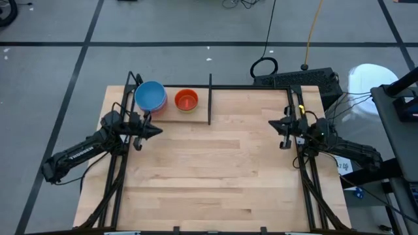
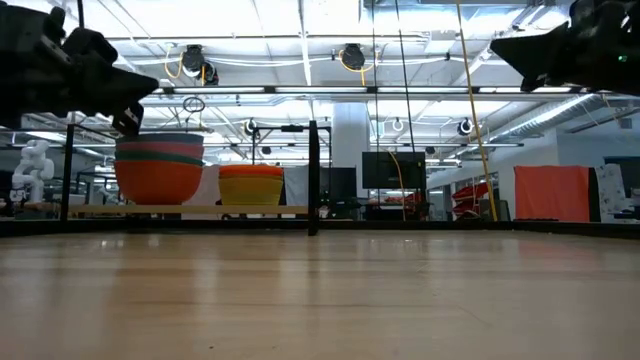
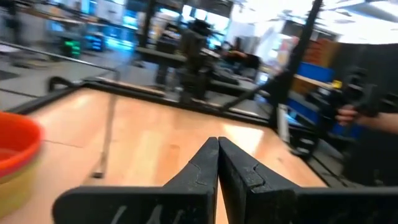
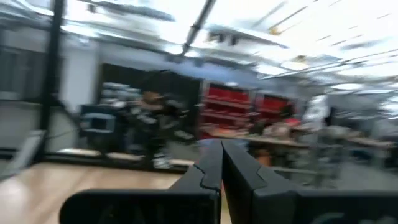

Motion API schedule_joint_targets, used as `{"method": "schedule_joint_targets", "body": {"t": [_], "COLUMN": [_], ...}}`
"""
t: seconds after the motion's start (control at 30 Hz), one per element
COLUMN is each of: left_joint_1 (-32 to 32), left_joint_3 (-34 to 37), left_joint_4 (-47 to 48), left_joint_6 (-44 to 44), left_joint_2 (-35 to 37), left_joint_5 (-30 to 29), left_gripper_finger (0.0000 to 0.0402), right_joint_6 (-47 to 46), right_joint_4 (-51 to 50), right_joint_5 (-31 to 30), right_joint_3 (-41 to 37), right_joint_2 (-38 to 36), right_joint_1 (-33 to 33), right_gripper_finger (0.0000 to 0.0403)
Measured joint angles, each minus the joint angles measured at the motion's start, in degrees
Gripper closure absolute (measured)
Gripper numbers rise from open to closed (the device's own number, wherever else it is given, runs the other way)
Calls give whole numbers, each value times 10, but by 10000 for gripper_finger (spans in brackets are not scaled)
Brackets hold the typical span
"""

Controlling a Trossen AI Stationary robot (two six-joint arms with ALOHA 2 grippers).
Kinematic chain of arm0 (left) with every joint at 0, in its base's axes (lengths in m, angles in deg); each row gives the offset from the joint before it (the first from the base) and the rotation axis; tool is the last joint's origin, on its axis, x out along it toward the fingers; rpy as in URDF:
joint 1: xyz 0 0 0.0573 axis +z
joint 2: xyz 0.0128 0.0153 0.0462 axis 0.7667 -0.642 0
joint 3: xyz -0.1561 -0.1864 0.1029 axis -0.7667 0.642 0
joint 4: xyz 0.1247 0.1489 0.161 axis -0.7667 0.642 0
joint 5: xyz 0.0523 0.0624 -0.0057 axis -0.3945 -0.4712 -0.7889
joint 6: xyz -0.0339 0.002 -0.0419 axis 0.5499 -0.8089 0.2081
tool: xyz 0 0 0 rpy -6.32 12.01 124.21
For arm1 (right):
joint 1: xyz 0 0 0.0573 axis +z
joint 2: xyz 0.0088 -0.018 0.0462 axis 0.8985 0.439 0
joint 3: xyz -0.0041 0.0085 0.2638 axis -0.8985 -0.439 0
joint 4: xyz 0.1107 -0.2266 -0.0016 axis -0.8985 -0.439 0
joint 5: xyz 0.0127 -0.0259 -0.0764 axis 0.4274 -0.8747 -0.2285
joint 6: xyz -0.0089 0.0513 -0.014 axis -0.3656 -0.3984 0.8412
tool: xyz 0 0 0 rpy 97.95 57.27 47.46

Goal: Place and stack bowls onto a shelf
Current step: Return to Home position

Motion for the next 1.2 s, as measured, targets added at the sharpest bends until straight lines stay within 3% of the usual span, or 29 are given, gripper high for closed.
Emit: {"method": "schedule_joint_targets", "body": {"t": [0.13, 0.27, 0.63, 0.83, 1.2], "left_joint_1": [-15, -34, -48, -48, -48], "left_joint_3": [0, 0, 0, 0, 0], "left_joint_4": [0, 0, 20, 25, 25], "left_joint_6": [-14, -20, 4, 67, 63], "left_joint_2": [0, 0, 0, 0, 0], "left_joint_5": [62, 105, 102, 102, 102], "left_gripper_finger": [396, 392, 381, 380, 380], "right_joint_6": [-42, -75, -76, -77, -77], "right_joint_4": [-43, -94, -133, -133, -133], "right_joint_5": [61, 79, 78, 77, 77], "right_joint_3": [0, 0, -1, -1, -1], "right_joint_2": [0, 0, 0, 0, 0], "right_joint_1": [0, 0, 0, 0, 0], "right_gripper_finger": [403, 403, 403, 403, 403]}}
